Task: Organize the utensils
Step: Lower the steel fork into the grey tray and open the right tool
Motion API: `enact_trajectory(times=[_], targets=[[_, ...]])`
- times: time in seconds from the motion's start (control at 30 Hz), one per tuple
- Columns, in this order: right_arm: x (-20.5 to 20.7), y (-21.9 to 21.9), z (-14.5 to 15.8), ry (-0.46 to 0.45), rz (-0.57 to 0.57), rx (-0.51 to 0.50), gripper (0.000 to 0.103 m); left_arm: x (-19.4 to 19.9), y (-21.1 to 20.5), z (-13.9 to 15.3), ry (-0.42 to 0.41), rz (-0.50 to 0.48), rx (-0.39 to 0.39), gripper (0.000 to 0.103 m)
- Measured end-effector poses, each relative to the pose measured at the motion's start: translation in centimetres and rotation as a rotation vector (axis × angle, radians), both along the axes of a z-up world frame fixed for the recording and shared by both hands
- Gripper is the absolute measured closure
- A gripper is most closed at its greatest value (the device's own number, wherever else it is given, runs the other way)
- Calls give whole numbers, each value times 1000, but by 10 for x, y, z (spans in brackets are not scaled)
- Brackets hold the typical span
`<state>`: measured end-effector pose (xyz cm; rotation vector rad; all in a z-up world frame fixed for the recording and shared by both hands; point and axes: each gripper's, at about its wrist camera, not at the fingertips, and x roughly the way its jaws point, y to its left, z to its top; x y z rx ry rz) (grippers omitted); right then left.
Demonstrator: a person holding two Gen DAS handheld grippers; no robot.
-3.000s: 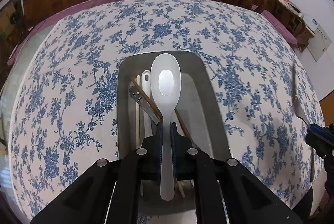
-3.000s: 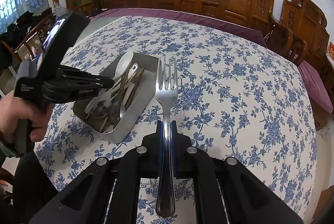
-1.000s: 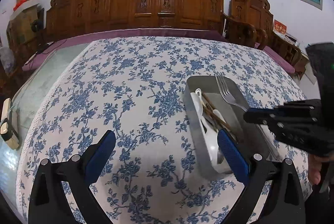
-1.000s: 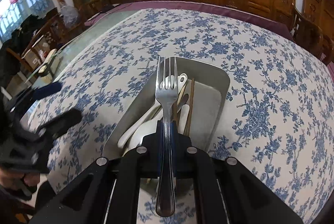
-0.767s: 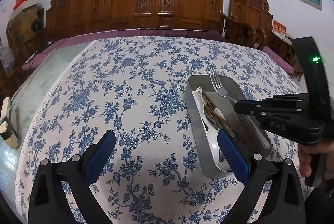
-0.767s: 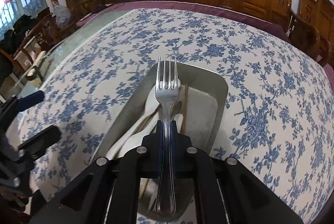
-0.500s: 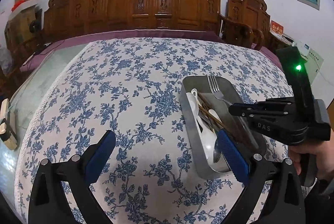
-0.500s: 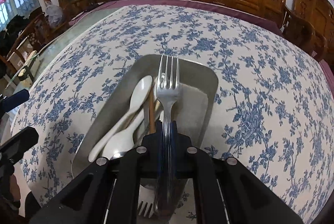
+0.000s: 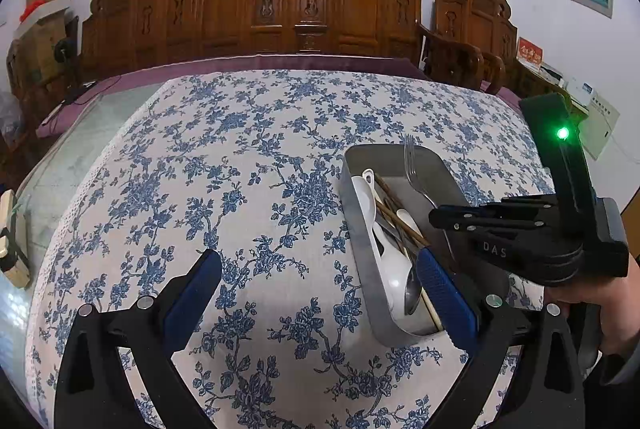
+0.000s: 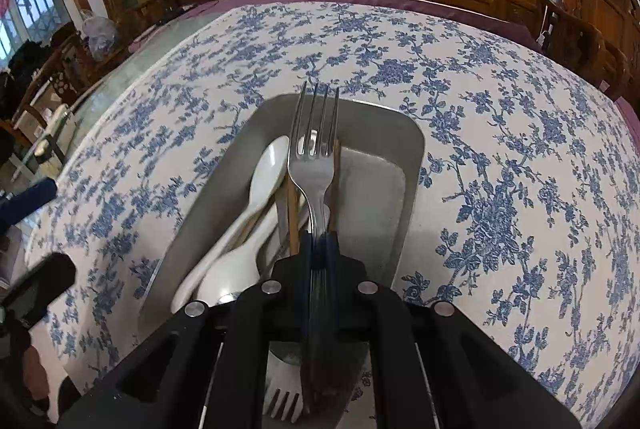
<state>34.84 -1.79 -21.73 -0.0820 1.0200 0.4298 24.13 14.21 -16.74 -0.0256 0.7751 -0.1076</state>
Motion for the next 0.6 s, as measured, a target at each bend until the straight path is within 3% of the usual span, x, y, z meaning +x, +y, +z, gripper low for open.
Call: enact_trajectory(times=[0.2, 0.6], targets=[[0, 1, 5, 9, 14, 56, 94, 0, 1, -5, 9, 6, 10, 9], [-10, -7, 24, -64, 28, 36, 93, 0, 0, -6, 12, 12, 10, 9]])
